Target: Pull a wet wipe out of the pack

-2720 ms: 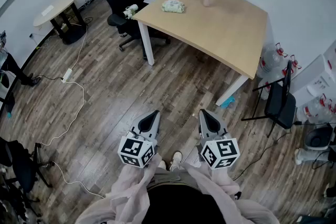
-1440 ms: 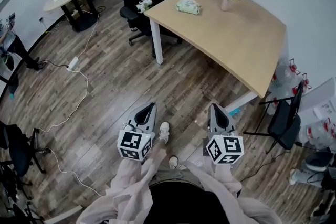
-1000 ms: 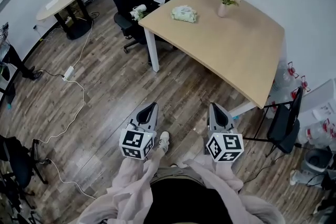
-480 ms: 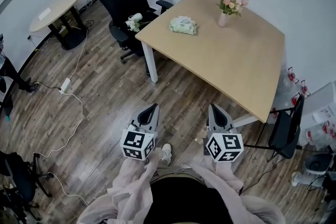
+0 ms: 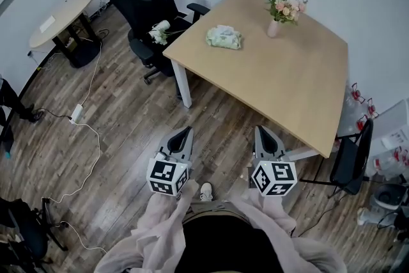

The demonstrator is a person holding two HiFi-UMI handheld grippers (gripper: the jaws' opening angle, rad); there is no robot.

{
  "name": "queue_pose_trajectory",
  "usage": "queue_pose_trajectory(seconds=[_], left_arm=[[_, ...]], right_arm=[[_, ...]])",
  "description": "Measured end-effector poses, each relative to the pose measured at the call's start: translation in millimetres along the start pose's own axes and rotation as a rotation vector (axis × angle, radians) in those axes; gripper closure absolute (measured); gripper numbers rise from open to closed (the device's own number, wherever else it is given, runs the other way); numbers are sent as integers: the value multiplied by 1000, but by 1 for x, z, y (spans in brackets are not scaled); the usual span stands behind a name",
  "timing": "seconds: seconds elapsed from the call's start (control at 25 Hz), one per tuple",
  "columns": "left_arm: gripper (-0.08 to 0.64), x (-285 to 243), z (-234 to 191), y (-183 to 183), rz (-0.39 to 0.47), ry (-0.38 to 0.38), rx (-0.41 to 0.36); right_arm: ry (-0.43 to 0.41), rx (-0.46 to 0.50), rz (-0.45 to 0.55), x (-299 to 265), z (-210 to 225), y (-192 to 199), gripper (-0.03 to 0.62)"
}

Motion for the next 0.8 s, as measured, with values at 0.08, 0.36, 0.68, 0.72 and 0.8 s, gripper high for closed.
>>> queue_pose_trajectory(seconds=[0.08,0.36,0.68,0.72,0.8], left_arm=[[548,-5,-8,-2,1,3,-4],[548,-10,-22,2,-11,16,-2],[548,-17,-30,6,-36,22,11],[548,-19,-31,6,-37,24,11],[548,-25,-34,5,-40,25,10]], right_arm=[[2,-5,4,-9,-2,-1,581],[0,-16,-18,-24,-12,8,581],[13,-30,-37,-30,-9,9,581],[15,-31,-36,-32,-8,9,581],[15,-33,-36,-39,-7,7,581]])
Point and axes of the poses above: the fingertips, and each gripper's own axes: x backward along the fingers, z to its right, y out of its underside, the point moved 3 cm from there along x, backward along the fingers, and after that the axes turned 7 degrees about -z, right-handed, at the moved point
